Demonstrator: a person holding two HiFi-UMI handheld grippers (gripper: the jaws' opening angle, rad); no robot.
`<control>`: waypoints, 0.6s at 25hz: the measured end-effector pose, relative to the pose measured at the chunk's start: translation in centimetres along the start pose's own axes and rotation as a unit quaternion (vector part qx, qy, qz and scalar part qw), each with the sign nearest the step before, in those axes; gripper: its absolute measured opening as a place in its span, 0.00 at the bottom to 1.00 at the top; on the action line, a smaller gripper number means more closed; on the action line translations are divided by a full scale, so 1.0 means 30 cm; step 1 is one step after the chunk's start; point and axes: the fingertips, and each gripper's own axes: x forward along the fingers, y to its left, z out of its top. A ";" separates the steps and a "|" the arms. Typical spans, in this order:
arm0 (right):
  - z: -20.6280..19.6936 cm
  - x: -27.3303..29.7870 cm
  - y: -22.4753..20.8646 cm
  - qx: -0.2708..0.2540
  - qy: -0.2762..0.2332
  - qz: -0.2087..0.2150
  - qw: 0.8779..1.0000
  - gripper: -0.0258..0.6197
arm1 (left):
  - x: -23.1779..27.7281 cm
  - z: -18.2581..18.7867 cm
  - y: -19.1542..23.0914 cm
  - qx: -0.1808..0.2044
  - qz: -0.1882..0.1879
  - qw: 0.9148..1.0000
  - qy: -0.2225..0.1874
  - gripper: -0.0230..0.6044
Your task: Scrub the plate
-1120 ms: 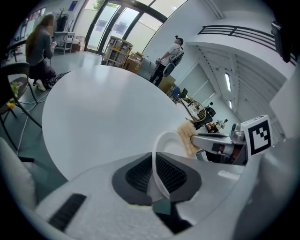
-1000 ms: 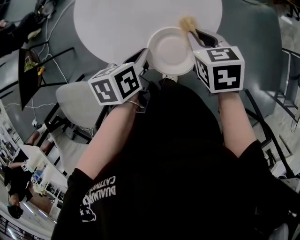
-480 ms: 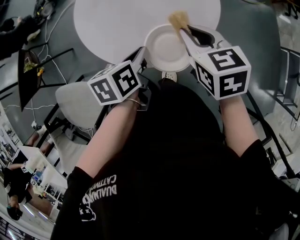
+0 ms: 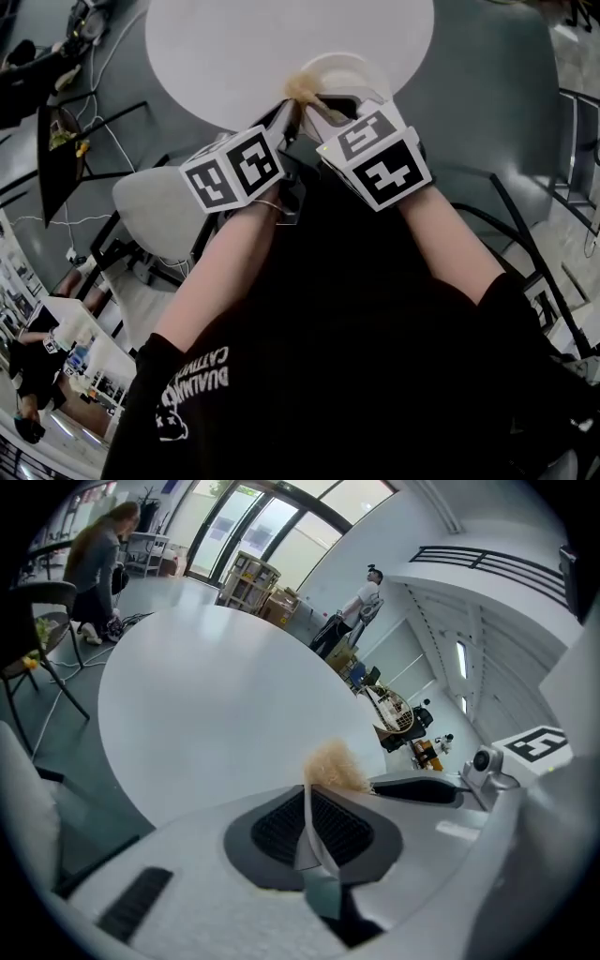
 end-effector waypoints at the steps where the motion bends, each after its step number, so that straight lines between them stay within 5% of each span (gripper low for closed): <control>1: -0.007 0.001 -0.008 -0.003 0.003 -0.004 1.000 0.12 | 0.001 -0.002 -0.007 0.005 0.000 1.000 0.002 0.08; 15: -0.042 -0.002 -0.044 0.001 0.019 -0.033 0.999 0.12 | -0.032 -0.034 0.002 0.025 -0.010 1.000 0.015 0.07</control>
